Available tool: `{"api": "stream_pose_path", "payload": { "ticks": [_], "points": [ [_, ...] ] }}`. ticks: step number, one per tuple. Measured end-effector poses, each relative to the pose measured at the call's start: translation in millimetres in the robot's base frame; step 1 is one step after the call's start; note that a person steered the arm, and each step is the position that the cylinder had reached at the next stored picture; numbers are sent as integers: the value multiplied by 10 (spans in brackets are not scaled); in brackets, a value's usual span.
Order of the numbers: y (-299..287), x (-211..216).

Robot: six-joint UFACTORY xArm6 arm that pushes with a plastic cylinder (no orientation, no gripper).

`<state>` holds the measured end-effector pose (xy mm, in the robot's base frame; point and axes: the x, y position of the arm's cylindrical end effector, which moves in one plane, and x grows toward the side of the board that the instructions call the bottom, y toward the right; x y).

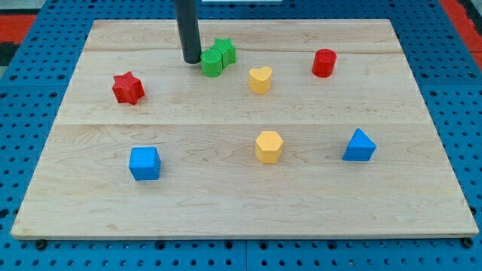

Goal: Separate the green circle and green star

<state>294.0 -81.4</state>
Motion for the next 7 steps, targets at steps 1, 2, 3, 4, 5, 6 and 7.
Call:
{"api": "stream_pose_path", "payload": {
  "ticks": [1,2,3,4,5,6,7],
  "points": [
    [-281,-96],
    [-153,-362],
    [0,-378],
    [167,-245],
    [473,-245],
    [495,-38],
    [495,218]
  ]
}}
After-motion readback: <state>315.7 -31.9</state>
